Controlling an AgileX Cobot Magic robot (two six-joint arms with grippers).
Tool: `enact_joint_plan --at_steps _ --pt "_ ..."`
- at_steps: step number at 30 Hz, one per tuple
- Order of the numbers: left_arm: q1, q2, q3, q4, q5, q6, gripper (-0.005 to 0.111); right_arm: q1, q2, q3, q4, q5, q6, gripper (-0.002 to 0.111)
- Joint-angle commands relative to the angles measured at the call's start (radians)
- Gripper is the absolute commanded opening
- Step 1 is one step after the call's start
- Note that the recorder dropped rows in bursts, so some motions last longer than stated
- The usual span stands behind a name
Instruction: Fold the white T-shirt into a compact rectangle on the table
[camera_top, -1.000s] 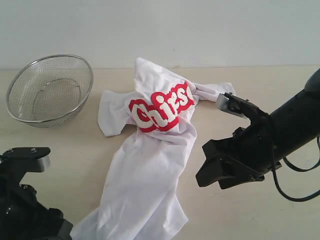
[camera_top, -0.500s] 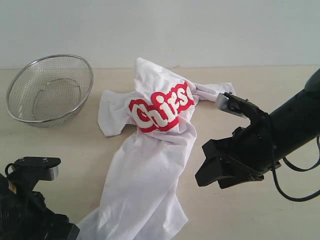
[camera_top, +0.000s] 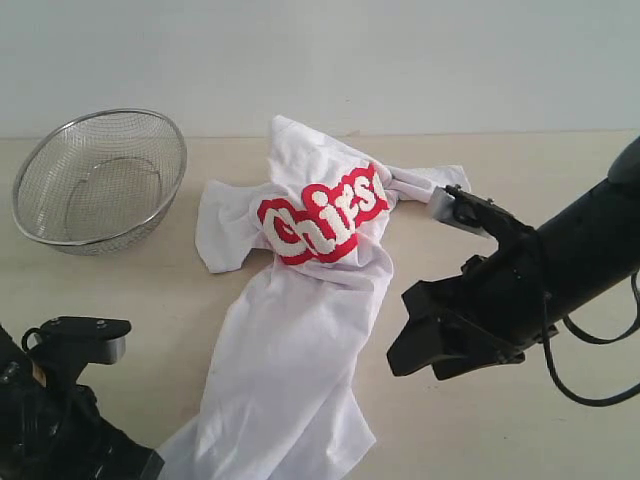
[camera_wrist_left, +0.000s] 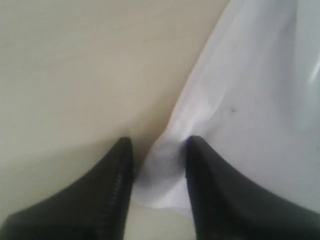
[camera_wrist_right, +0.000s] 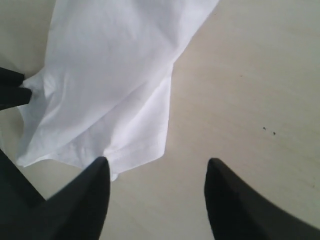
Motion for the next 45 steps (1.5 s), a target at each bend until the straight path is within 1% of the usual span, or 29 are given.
enact_joint_plan --at_steps 1,5,8,14,19,25,28,33,37,38,45 --pt "-0.004 0.040 0.018 -0.001 -0.010 0.037 0.004 0.053 -0.011 0.005 0.005 -0.035 -0.010 0.051" --pt "-0.004 0.038 0.018 -0.001 -0.010 0.038 0.004 0.135 0.016 0.005 0.005 -0.099 -0.010 0.051" --pt "-0.004 0.038 0.018 -0.001 -0.008 0.036 0.004 0.172 0.063 0.005 0.005 -0.137 0.002 0.051" --pt "-0.004 0.038 0.018 -0.001 -0.001 0.036 0.004 0.176 0.150 0.005 0.019 -0.164 0.007 0.051" --pt "-0.004 0.038 0.018 -0.001 -0.001 0.036 0.004 0.176 0.167 0.005 0.112 -0.118 -0.067 0.051" --pt "-0.004 0.038 0.018 -0.001 -0.001 0.036 0.004 0.178 0.206 0.005 0.139 -0.092 -0.090 0.051" --pt "-0.004 0.038 0.018 -0.001 -0.001 0.036 0.004 0.189 0.224 0.005 0.139 -0.103 -0.090 0.044" --pt "-0.004 0.038 0.018 0.002 -0.001 0.036 0.004 0.218 0.234 0.005 0.141 -0.111 -0.092 0.019" --pt "-0.004 0.038 0.018 0.002 -0.001 0.036 0.004 0.223 0.234 0.005 0.141 -0.138 -0.098 0.002" --pt "-0.004 0.038 0.018 0.002 -0.001 0.036 0.004 0.223 0.232 0.005 0.141 -0.149 -0.098 0.000" --pt "-0.004 0.031 0.018 0.001 -0.001 0.036 0.004 0.223 0.190 0.005 0.127 -0.165 -0.046 0.000"
